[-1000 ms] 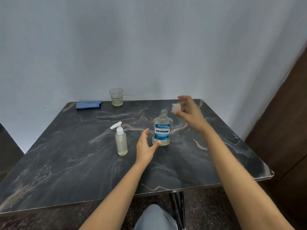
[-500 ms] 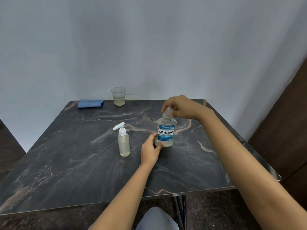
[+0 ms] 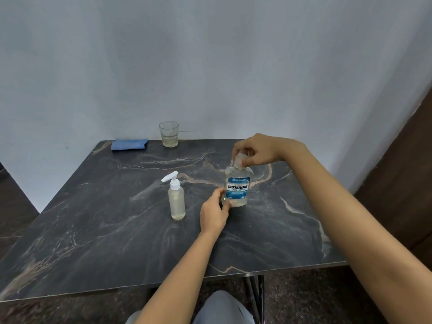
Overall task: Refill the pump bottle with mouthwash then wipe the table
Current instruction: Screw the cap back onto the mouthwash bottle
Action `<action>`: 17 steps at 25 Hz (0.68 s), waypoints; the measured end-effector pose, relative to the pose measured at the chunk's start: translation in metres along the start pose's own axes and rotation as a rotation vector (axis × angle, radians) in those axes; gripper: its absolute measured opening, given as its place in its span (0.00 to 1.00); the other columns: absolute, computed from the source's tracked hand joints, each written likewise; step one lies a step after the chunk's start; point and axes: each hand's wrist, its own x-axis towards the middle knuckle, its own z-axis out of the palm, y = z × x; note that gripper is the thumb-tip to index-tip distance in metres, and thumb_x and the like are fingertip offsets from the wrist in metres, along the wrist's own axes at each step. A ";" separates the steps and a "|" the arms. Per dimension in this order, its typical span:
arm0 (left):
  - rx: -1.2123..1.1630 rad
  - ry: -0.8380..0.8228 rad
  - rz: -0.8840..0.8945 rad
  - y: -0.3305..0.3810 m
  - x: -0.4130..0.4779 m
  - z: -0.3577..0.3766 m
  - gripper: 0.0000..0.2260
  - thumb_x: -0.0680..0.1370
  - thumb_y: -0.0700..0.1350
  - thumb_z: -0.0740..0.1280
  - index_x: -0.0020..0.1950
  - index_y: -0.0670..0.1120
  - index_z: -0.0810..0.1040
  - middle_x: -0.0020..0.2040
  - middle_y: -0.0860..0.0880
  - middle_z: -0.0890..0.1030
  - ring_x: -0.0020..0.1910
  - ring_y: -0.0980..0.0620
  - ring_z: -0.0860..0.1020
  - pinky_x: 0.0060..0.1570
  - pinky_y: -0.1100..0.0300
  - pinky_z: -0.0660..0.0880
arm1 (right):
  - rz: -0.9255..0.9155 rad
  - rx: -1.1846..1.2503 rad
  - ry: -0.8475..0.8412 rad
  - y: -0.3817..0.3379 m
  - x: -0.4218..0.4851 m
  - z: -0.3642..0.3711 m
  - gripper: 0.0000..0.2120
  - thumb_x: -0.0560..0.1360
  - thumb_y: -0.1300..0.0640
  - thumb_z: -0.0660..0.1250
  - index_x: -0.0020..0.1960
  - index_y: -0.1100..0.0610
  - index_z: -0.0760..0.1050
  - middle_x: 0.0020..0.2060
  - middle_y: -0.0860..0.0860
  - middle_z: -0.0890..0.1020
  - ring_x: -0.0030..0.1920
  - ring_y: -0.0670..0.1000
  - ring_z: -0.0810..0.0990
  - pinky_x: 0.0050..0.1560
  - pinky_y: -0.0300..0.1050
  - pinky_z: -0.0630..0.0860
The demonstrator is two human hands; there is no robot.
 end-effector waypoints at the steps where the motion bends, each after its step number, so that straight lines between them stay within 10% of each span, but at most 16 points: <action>1: 0.018 -0.005 0.002 0.000 0.000 0.000 0.17 0.79 0.45 0.66 0.68 0.51 0.72 0.63 0.51 0.79 0.61 0.52 0.77 0.61 0.54 0.74 | -0.021 -0.023 0.009 0.002 0.000 0.000 0.10 0.74 0.50 0.66 0.54 0.50 0.75 0.36 0.45 0.76 0.37 0.46 0.74 0.39 0.40 0.70; 17: 0.204 0.002 0.027 0.001 -0.001 0.003 0.14 0.78 0.47 0.67 0.61 0.50 0.69 0.55 0.48 0.82 0.52 0.48 0.80 0.48 0.53 0.77 | 0.256 -0.497 0.322 -0.014 0.019 0.041 0.26 0.76 0.41 0.53 0.26 0.56 0.62 0.23 0.49 0.65 0.25 0.48 0.64 0.27 0.38 0.59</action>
